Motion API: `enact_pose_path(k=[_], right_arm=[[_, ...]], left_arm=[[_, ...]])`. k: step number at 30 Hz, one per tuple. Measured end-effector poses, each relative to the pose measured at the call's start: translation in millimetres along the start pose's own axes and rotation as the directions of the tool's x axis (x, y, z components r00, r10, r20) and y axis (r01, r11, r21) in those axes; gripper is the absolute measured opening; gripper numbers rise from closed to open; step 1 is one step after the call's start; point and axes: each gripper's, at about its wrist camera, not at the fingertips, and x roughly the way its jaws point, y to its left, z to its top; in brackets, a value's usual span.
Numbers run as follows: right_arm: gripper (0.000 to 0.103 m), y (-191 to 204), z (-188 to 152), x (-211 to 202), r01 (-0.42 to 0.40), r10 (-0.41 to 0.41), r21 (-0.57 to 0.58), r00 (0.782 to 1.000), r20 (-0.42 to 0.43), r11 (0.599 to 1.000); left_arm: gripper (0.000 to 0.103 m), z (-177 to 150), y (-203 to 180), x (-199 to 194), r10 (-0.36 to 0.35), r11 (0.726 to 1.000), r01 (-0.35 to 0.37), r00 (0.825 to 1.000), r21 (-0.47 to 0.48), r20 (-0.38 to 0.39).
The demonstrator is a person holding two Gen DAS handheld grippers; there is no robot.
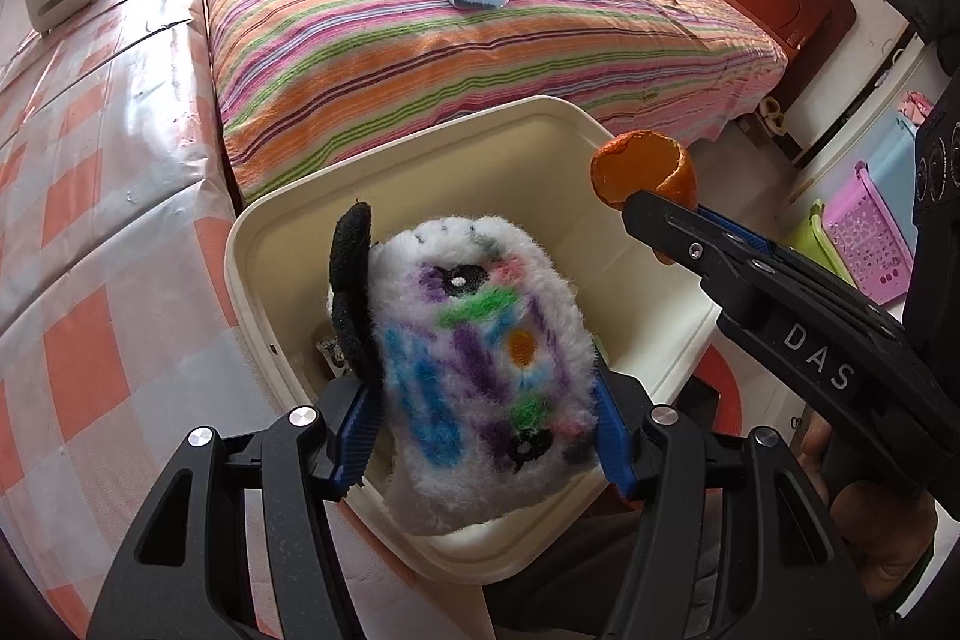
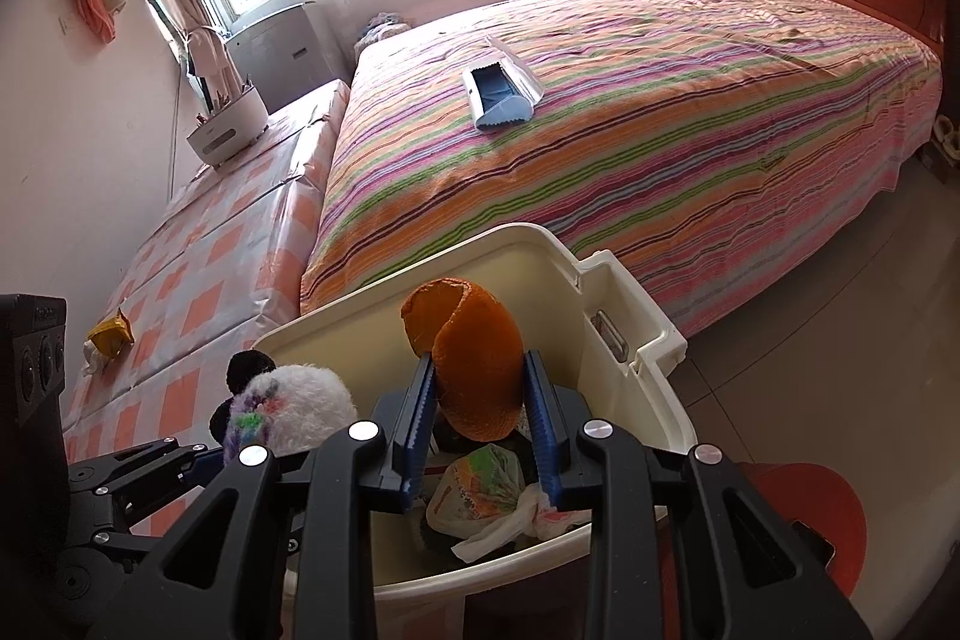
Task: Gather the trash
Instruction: 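Open both grippers to drop the plush toy and orange into the bin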
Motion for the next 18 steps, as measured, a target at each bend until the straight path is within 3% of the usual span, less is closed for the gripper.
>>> enact_pose_path(k=[2,14,18], right_arm=[[0.03,-1.9,0.0,-0.6,0.008,-0.008,0.01,1.0,0.005,1.0],[0.031,-7.7,1.2,-1.1,0.004,-0.005,0.038,1.0,0.008,0.999],[0.038,-9.3,1.2,-1.6,0.006,-0.007,0.051,1.0,0.011,0.999]], left_arm=[[0.064,0.5,-0.9,1.5,0.007,1.0,-0.007,1.0,0.011,0.0],[0.067,-0.4,-3.5,1.1,0.033,0.999,-0.033,0.999,0.021,0.006],[0.069,-0.3,-6.3,0.0,0.039,0.999,-0.04,0.999,0.032,0.011]])
